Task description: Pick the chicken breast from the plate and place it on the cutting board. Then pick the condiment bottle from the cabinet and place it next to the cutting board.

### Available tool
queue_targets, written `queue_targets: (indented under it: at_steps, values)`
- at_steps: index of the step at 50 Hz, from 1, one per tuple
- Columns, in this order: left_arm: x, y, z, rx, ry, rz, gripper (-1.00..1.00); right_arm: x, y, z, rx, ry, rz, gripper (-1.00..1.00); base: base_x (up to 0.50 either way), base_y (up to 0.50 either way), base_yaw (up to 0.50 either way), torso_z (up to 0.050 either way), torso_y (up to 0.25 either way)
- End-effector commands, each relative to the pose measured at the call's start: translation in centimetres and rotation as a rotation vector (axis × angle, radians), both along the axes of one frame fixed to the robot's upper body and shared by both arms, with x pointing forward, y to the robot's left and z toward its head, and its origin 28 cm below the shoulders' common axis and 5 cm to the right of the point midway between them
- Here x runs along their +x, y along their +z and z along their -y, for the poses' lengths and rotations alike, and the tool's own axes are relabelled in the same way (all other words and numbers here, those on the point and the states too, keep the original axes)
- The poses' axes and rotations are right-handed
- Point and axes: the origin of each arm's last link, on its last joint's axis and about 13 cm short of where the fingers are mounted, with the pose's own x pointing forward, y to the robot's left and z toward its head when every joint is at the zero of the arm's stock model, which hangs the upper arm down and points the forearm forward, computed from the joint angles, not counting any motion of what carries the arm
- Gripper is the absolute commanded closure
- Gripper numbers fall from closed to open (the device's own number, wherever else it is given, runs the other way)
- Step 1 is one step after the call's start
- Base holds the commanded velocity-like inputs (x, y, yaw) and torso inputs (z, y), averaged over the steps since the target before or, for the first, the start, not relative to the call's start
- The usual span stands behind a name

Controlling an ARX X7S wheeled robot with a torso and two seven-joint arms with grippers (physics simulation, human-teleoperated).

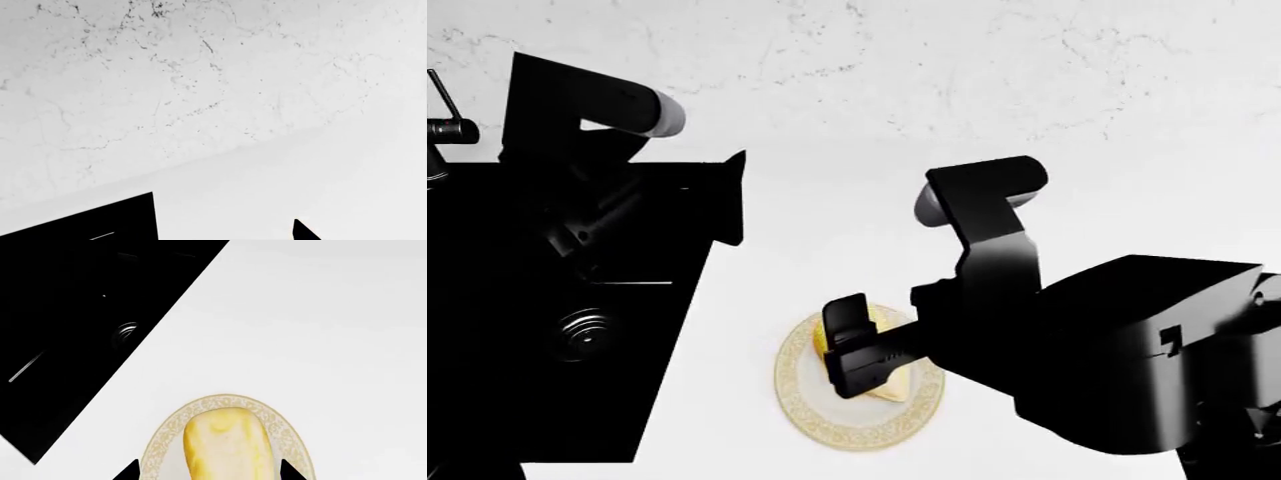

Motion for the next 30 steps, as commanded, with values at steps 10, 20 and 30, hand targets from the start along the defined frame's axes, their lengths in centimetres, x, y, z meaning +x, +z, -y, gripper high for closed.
queue_targets:
  at_steps: [10, 20, 30]
  values:
    - [0.0, -0.2, 0.1, -0.001, -0.003, -0.009, -1.00, 0.2, -1.8, 0.1, -0.016, -0.011, -0.060, -1.00, 0.00, 0.00, 0.00, 0.000, 0.000]
    - [0.0, -0.5, 0.1, -0.002, -0.005, -0.014, -1.00, 0.8, -2.5, 0.4, -0.049, -0.014, -0.071, -1.00, 0.00, 0.00, 0.00, 0.000, 0.000]
    - [0.1, -0.6, 0.1, -0.003, -0.006, -0.017, -1.00, 1.4, -3.0, 0.5, -0.056, -0.008, -0.085, -1.00, 0.00, 0.00, 0.00, 0.000, 0.000]
